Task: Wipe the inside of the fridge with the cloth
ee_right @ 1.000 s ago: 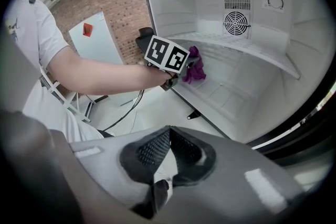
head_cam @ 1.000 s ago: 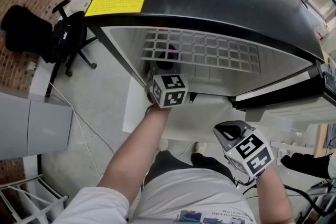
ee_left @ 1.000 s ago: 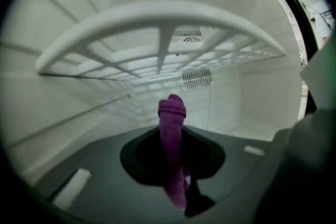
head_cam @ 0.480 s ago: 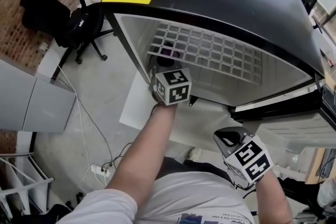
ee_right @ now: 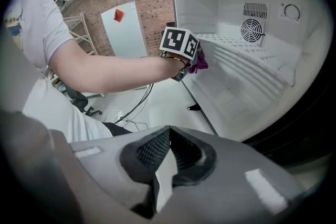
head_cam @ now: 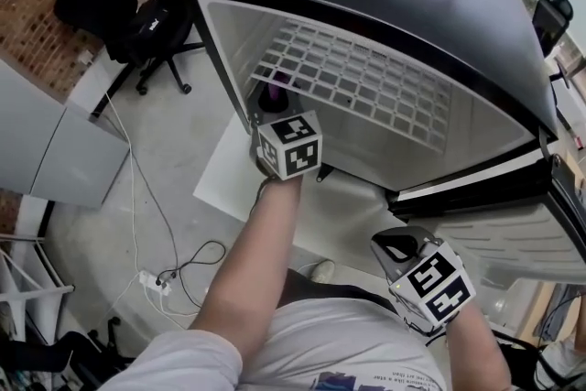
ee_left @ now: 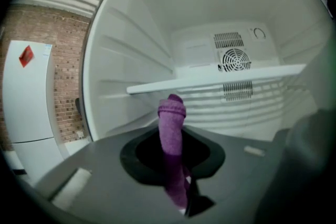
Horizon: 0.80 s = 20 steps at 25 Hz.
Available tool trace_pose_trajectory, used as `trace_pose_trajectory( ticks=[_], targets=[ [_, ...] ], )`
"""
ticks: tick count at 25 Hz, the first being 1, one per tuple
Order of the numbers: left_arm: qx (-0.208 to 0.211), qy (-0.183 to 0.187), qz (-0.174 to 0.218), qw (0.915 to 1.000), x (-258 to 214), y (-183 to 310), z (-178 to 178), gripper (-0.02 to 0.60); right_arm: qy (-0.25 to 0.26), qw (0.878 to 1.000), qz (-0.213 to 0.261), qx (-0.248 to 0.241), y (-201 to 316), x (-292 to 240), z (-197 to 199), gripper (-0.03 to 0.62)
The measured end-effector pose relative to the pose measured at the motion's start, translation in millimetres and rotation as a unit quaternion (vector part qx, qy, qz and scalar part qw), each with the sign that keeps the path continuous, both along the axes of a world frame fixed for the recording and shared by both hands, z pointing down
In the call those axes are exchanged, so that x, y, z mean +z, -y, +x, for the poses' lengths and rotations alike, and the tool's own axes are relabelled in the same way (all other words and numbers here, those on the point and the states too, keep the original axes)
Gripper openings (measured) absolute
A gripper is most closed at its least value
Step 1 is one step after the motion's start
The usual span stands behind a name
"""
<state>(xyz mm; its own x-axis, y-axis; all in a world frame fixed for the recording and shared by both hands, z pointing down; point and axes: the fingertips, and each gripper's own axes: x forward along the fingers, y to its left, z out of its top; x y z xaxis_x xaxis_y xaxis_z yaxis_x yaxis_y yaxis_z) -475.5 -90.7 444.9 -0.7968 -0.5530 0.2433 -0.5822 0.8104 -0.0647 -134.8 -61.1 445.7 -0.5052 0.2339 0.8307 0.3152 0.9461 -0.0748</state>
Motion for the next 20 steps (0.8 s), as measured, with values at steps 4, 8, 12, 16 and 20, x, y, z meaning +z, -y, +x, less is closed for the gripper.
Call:
trace_pose_trajectory(
  ticks=[4, 8, 12, 16, 20],
  targets=[
    [-0.012, 0.004, -0.009, 0.9999, 2.1, -15.7, 7.7, 0.067, 0.005, 1.000, 0.003, -0.013, 6.8, -1.8, 6.0, 0.003],
    [-0.019, 0.006, -0.025, 0.9995, 5.0, -36.4, 15.5, 0.067, 0.014, 1.000, -0.002, -0.027, 2.3, -5.7, 5.0, 0.003],
    [-0.022, 0.007, -0.040, 0.9989, 7.9, -56.3, 22.4, 0.067, 0.020, 0.999, -0.012, -0.035, -5.7, -6.3, 3.3, 0.003],
    [-0.017, 0.008, -0.061, 0.9980, 12.0, -73.9, 30.3, 0.067, 0.024, 0.999, -0.020, -0.037, -13.3, -5.1, 2.9, 0.003],
    [0.006, 0.010, -0.073, 0.9972, 7.7, -82.9, 45.1, 0.069, 0.030, 0.999, -0.029, -0.028, -20.5, -7.2, -1.1, 0.003]
  ],
)
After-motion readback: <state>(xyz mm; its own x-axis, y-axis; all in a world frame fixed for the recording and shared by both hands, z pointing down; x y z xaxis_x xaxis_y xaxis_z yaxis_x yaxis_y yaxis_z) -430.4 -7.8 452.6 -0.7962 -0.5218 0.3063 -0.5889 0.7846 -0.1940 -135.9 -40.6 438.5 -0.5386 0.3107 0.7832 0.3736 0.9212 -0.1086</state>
